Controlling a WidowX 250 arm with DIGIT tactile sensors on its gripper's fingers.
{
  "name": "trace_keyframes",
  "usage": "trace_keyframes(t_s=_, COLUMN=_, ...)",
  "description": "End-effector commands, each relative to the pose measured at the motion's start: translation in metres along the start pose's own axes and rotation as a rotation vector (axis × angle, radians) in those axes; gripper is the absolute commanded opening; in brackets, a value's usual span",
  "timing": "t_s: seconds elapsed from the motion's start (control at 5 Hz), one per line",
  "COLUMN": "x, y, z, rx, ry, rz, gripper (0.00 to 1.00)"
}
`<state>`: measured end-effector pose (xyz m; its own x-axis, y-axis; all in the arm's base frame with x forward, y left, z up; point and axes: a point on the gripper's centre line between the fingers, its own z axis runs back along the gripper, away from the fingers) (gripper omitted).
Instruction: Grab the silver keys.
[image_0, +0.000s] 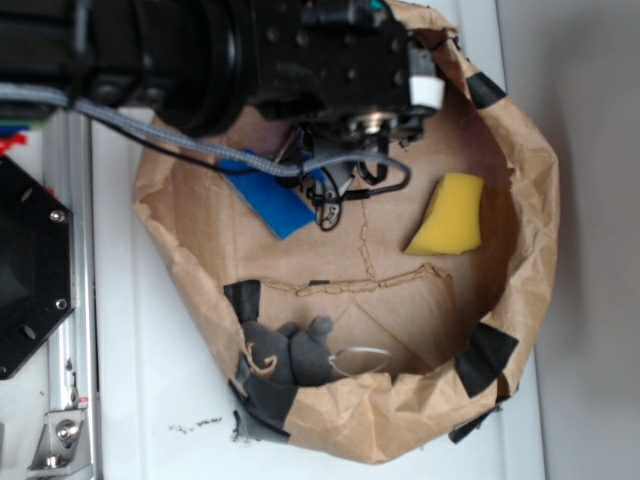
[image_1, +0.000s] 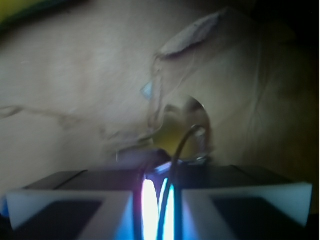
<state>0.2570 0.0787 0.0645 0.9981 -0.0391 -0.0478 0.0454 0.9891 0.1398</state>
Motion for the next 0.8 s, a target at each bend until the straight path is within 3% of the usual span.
trace_keyframes(t_s=0.0, x=-0.013, y=-0.036, z=0.131, rx=-0.275, ry=-0.090, rz=-0.026, gripper=0.00)
trace_keyframes(t_s=0.4, x=-0.008, y=-0.040, z=0.113, rx=-0.194, ry=-0.124, rz=0.023, gripper=0.00)
trace_keyframes(t_s=0.6, x=-0.001, y=-0.030, z=0.112, rx=-0.216, ry=-0.133, rz=0.070, gripper=0.00)
